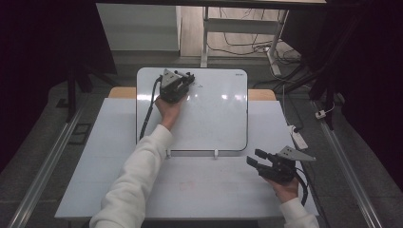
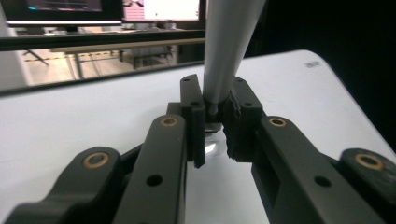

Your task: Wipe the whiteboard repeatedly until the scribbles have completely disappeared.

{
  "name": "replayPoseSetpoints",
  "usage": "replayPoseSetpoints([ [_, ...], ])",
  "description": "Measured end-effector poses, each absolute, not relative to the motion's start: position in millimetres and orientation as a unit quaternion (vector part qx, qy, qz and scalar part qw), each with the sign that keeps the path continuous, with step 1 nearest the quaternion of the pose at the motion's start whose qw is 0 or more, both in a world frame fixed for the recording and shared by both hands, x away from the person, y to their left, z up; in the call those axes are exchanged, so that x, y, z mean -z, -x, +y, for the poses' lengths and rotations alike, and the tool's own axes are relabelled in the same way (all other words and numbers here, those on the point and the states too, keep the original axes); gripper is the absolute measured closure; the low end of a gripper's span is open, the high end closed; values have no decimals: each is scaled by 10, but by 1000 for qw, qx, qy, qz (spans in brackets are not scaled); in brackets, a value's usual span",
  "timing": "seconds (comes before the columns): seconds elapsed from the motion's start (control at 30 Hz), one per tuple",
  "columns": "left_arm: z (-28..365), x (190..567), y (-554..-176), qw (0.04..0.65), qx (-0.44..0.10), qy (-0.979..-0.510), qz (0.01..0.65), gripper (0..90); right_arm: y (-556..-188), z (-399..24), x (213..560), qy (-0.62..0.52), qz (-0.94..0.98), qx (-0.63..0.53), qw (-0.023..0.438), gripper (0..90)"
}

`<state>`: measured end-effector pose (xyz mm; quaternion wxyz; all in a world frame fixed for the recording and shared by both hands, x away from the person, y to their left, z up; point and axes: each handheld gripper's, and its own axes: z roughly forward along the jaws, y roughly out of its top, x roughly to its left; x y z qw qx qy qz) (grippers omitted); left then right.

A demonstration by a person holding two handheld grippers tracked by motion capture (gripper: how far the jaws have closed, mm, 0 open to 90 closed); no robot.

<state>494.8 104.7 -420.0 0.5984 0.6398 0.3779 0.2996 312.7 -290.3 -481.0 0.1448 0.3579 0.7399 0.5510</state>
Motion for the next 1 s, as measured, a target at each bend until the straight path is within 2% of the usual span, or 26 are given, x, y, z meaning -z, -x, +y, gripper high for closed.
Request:
replayPoseSetpoints([
  [0.1,993,4221,-4938,598,-299,-641,376,782,-3123,-2902,4807,-359,740,-550,146,448],
  [0.37,471,4267,-4935,602,-281,-663,344,783,-3118,-2892,4802,-358,740,-550,147,448],
  [0.47,532,4227,-4948,595,-294,-662,347,783,-3124,-2908,4799,-358,738,-554,145,447],
  [0.63,885,4174,-4971,600,-295,-642,376,783,-3117,-2906,4800,-358,738,-553,147,448],
  [0.9,597,4267,-4913,593,-283,-677,332,783,-3127,-2865,4811,-355,741,-551,144,448],
  [1.0,658,4251,-4928,596,-278,-673,339,782,-3123,-2866,4806,-355,741,-551,145,447],
])
